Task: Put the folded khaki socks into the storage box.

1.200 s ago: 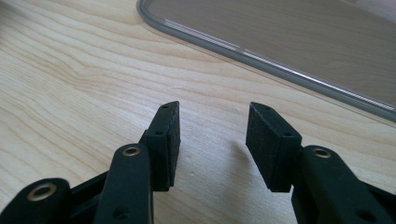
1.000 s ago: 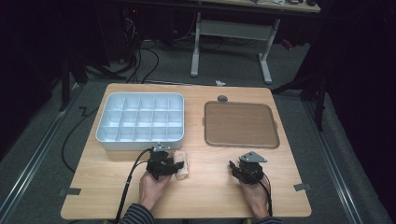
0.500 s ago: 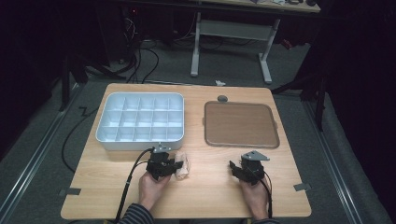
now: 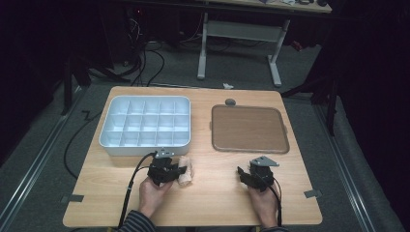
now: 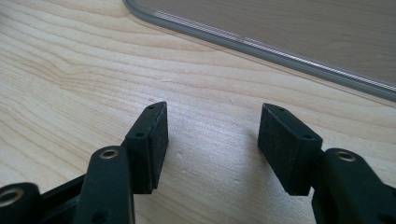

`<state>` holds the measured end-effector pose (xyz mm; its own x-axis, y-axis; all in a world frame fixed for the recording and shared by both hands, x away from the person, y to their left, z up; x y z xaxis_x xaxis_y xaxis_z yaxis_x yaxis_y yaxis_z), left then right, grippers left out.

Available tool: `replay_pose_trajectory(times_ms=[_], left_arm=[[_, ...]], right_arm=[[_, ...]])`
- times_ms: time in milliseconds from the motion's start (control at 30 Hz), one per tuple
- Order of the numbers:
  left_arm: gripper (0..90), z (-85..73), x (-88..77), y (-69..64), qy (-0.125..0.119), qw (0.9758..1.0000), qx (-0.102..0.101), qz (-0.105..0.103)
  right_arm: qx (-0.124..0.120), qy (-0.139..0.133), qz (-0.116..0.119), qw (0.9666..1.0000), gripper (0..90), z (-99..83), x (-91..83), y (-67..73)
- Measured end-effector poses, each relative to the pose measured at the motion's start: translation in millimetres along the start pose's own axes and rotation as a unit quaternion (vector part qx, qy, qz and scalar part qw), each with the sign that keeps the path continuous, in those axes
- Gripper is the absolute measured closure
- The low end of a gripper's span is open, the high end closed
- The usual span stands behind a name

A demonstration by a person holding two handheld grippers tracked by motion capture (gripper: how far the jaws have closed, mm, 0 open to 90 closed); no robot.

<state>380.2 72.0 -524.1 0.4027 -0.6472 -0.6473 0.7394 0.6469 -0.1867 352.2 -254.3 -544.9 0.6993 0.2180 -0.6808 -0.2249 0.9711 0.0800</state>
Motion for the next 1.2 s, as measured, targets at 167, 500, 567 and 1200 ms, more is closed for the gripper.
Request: replay_pose_trajectory(times_ms=[167,500,567,1200], left_arm=[[73.4,-2.6,-6.9,2.2,-0.005,1.0000,0.001,-0.003],[73.3,-6.5,-20.7,7.5,-0.011,0.9998,-0.007,-0.017],[73.3,-7.4,-24.3,8.3,-0.012,0.9997,-0.009,-0.019],[73.3,-11.0,-50.9,20.5,-0.023,0.9995,-0.019,-0.010]], right_arm=[[0.001,0.000,0.001,1.0000,42.9,-0.1,-0.1,0.3],[-0.004,0.001,0.003,1.0000,41.3,-0.2,0.0,0.3],[-0.003,0.001,0.004,1.0000,41.2,-0.2,0.0,0.3],[-0.005,0.002,0.005,1.0000,40.4,-0.4,-0.2,0.7]])
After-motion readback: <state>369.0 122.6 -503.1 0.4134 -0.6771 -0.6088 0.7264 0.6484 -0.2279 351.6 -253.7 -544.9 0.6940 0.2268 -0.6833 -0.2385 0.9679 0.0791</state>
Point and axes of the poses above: each handheld gripper's, and its own axes: x roughly forward along the jaws, z roughly out of its top, y roughly to its left, the point moved 2 cm from there along x, roughly forward along the jaws, and after that the axes turned 8 degrees about x, right-handed, at the moved point
